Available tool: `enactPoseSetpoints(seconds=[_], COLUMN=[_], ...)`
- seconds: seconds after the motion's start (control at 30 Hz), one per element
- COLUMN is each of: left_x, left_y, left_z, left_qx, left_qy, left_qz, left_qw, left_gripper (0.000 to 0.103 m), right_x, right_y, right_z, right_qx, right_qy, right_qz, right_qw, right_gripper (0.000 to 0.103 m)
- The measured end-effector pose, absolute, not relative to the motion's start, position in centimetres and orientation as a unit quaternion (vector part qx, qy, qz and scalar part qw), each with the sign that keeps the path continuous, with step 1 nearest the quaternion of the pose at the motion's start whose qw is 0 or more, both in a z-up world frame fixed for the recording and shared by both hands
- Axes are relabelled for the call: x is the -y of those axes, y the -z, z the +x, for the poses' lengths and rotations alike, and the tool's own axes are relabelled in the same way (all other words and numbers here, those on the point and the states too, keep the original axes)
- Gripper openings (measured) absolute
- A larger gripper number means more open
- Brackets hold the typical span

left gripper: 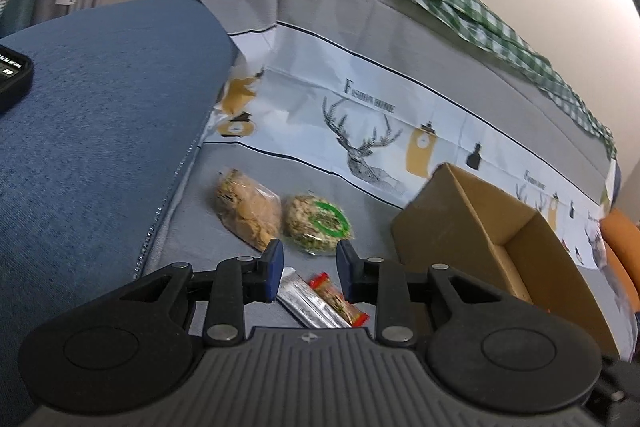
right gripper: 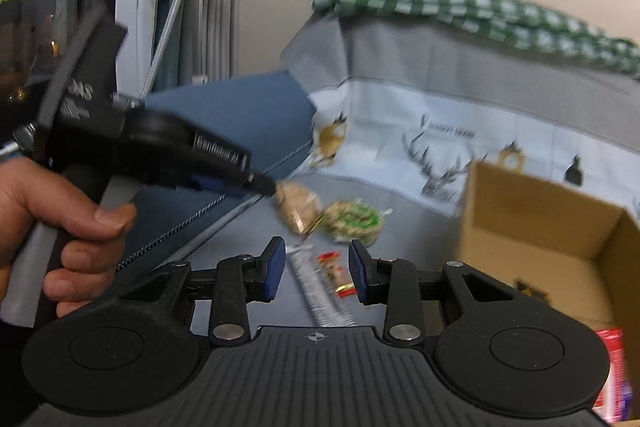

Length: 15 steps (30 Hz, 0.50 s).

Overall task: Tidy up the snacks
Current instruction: 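Move both tools back to the remaining snacks on the sofa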

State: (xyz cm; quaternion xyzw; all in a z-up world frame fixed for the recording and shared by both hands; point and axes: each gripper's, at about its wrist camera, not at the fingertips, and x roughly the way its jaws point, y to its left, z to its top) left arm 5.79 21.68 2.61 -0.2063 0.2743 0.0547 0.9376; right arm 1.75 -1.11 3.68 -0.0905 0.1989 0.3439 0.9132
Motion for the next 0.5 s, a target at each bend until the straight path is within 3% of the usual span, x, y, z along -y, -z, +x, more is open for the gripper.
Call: enactPoseSetpoints(seconds=[0.27, 0.5], left_x=[-22.3, -22.9], left_y=[-1.4, 0.5], left_z=[7.8, 10.0], left_qx=[-0.288, -0.287], left_qy=[-0.069, -0.072], left_qz=[-0.21, -0.221], left_qw=[0.932, 0.929], left_gripper=[0.033, 0.046], right_x=[-2.7, -4.2], right_y=[0.1, 2.0], right_z=[5.0, 6.9], right_qx=[-0.273, -0.315], right_qy=[-0.333, -0.304], right_qz=[-0.11, -0.12], right_qw=[0.896, 0.891], right_gripper=[0.05, 0.064])
